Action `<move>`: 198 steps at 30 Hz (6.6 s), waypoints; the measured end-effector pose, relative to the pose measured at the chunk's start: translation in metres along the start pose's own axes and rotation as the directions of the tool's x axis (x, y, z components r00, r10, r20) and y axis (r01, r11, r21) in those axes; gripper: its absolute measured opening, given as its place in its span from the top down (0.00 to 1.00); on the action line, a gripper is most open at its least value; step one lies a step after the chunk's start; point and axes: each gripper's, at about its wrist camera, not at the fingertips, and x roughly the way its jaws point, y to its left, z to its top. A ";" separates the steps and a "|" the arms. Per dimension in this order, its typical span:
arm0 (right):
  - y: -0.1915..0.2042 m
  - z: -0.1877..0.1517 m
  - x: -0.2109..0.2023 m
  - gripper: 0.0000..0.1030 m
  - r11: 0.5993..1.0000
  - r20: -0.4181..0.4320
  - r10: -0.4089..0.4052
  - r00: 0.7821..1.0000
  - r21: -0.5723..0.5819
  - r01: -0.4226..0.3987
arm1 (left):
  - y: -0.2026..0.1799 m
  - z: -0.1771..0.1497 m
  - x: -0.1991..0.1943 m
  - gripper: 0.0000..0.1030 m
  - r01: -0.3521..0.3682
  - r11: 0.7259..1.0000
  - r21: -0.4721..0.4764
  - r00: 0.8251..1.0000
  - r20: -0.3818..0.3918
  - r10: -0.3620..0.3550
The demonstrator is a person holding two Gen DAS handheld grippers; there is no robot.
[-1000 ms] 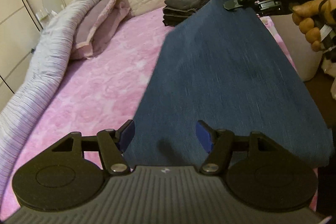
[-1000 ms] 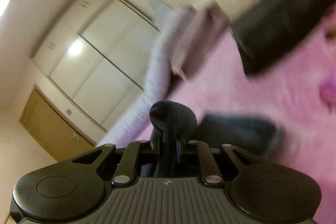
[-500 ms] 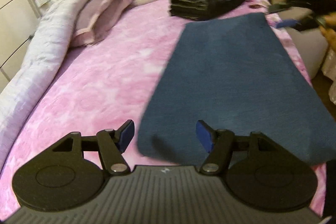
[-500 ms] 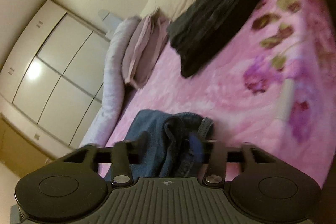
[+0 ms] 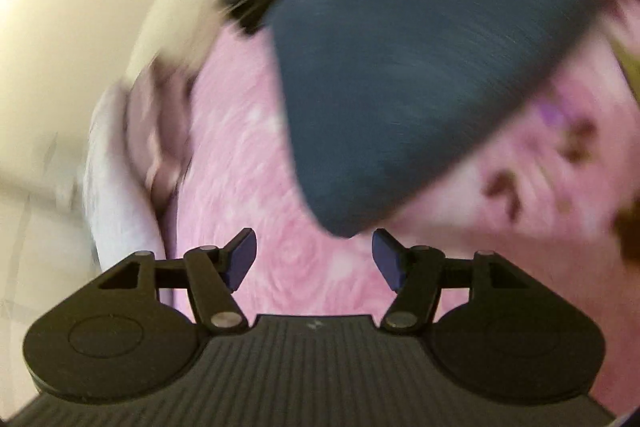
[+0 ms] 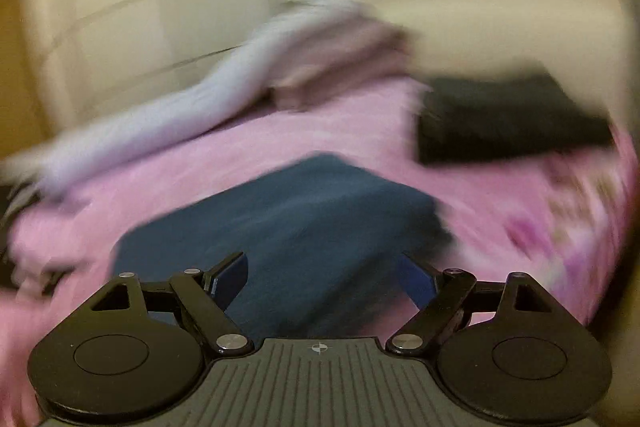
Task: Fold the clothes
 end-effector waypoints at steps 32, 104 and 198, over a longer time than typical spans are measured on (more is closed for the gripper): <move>-0.152 -0.021 0.088 0.53 0.694 0.015 0.116 0.993 0.714 -0.091 | -0.030 -0.009 0.028 0.67 -0.047 0.944 0.328 0.986 0.169 -0.009; 0.057 0.055 0.206 0.54 0.969 -0.379 0.240 0.894 0.154 -0.194 | -0.108 -0.168 -0.094 0.37 -0.130 0.974 0.187 0.967 -0.192 0.166; 0.097 -0.049 -0.007 0.63 0.953 -0.258 0.237 0.937 -0.128 -0.276 | -0.064 -0.054 -0.174 0.34 -0.234 0.447 -0.864 0.965 -0.264 -0.004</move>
